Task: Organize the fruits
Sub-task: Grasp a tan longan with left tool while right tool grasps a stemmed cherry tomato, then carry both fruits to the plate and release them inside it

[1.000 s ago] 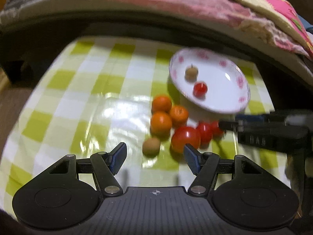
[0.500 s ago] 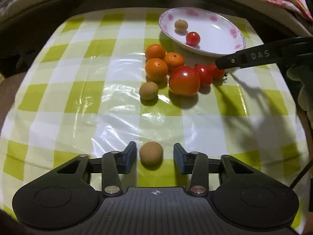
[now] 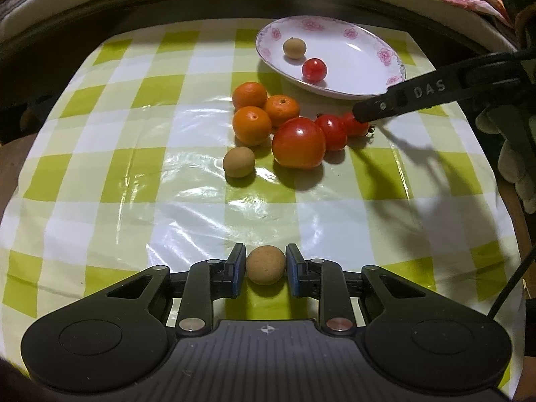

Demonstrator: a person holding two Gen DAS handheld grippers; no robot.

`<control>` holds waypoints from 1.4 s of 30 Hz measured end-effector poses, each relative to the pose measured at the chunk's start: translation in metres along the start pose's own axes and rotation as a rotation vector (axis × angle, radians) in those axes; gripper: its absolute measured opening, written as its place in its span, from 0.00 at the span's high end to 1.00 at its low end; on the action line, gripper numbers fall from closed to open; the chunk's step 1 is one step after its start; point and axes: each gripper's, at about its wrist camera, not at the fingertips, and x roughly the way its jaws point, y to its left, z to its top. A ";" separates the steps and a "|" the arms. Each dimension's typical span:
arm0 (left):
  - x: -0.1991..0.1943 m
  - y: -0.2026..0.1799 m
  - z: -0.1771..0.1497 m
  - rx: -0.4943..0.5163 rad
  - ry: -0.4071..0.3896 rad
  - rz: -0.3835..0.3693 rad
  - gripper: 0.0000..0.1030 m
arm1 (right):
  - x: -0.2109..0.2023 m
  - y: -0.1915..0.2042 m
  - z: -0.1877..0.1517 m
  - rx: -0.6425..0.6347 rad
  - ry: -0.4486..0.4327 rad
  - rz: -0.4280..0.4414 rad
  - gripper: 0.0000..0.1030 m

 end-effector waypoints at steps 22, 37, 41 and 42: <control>0.001 0.004 -0.001 -0.022 0.012 -0.042 0.65 | 0.009 -0.006 -0.006 0.089 0.051 0.091 0.68; 0.000 0.005 -0.007 0.003 -0.001 -0.011 0.57 | 0.022 0.009 -0.003 -0.047 0.044 0.032 0.67; -0.002 -0.003 -0.008 0.031 0.010 -0.014 0.68 | 0.016 0.006 -0.007 -0.033 0.046 0.024 0.68; -0.002 -0.005 -0.009 0.040 0.011 -0.008 0.68 | 0.015 0.006 -0.008 -0.028 0.045 0.021 0.68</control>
